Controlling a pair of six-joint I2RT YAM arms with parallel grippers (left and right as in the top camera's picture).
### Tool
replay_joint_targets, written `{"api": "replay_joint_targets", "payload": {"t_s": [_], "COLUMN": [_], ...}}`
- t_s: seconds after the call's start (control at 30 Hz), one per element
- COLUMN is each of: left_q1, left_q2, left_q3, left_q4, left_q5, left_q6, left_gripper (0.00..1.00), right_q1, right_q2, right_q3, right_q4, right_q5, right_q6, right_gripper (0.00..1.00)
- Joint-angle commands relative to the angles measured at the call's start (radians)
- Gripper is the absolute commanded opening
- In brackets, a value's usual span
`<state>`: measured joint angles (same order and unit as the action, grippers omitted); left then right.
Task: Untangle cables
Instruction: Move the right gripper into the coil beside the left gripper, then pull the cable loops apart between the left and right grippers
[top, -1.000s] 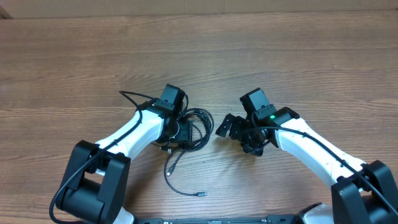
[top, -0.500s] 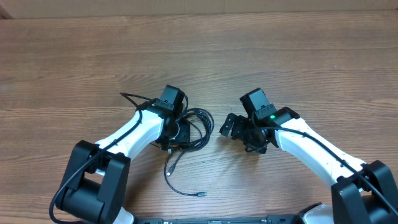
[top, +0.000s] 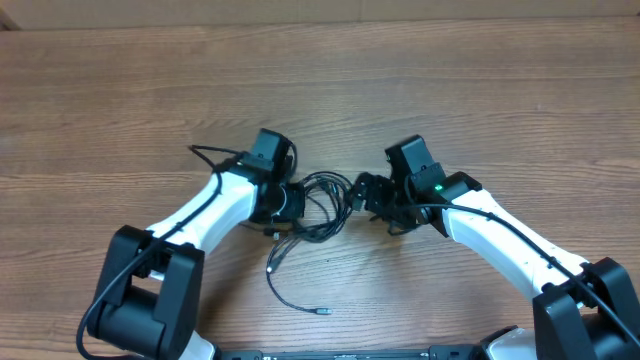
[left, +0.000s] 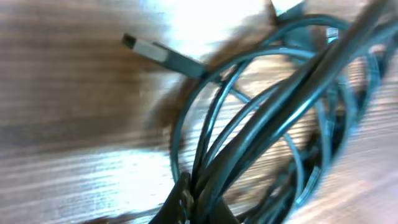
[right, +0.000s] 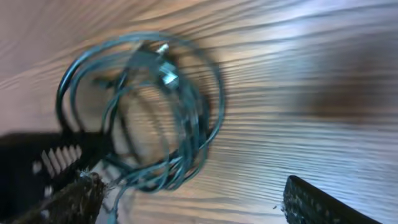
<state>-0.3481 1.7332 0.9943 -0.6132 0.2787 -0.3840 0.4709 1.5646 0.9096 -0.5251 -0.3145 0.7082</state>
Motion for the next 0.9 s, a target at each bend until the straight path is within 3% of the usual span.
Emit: {"api": "replay_joint_targets", "payload": {"t_s": [0.0, 0.13, 0.2, 0.3, 0.4, 0.53, 0.73, 0.87], "left_q1": [0.067, 0.137, 0.161, 0.177, 0.174, 0.16, 0.158, 0.158], "left_q2": [-0.019, -0.019, -0.019, -0.019, -0.019, -0.019, -0.019, -0.019], "left_q3": [0.064, 0.07, 0.07, 0.069, 0.068, 0.068, 0.068, 0.068], "left_q4": [-0.003, 0.001, -0.003, -0.012, -0.019, -0.013, -0.003, -0.015], "left_q5": [0.252, 0.397, 0.402, 0.394, 0.37, 0.369, 0.42, 0.443], "left_q6": [0.112, 0.119, 0.118, 0.113, 0.066, 0.057, 0.284, 0.41], "left_gripper": [0.04, 0.04, 0.05, 0.04, 0.04, 0.04, 0.04, 0.04], "right_q1": [-0.003, 0.011, 0.018, 0.029, 0.044, 0.053, 0.05, 0.051], "right_q2": [-0.001, -0.001, -0.001, -0.001, -0.001, -0.001, -0.001, -0.001], "right_q3": [0.0, 0.0, -0.001, -0.001, -0.001, -0.001, -0.001, -0.001], "right_q4": [0.031, 0.009, -0.004, -0.007, -0.002, 0.03, 0.085, 0.1], "right_q5": [-0.166, -0.203, -0.204, -0.204, -0.203, -0.158, 0.019, 0.038], "right_q6": [-0.089, -0.088, -0.069, 0.014, 0.116, 0.169, 0.182, 0.182], "right_gripper": [0.89, 0.88, 0.84, 0.68, 0.58, 0.58, 0.58, 0.5]}}
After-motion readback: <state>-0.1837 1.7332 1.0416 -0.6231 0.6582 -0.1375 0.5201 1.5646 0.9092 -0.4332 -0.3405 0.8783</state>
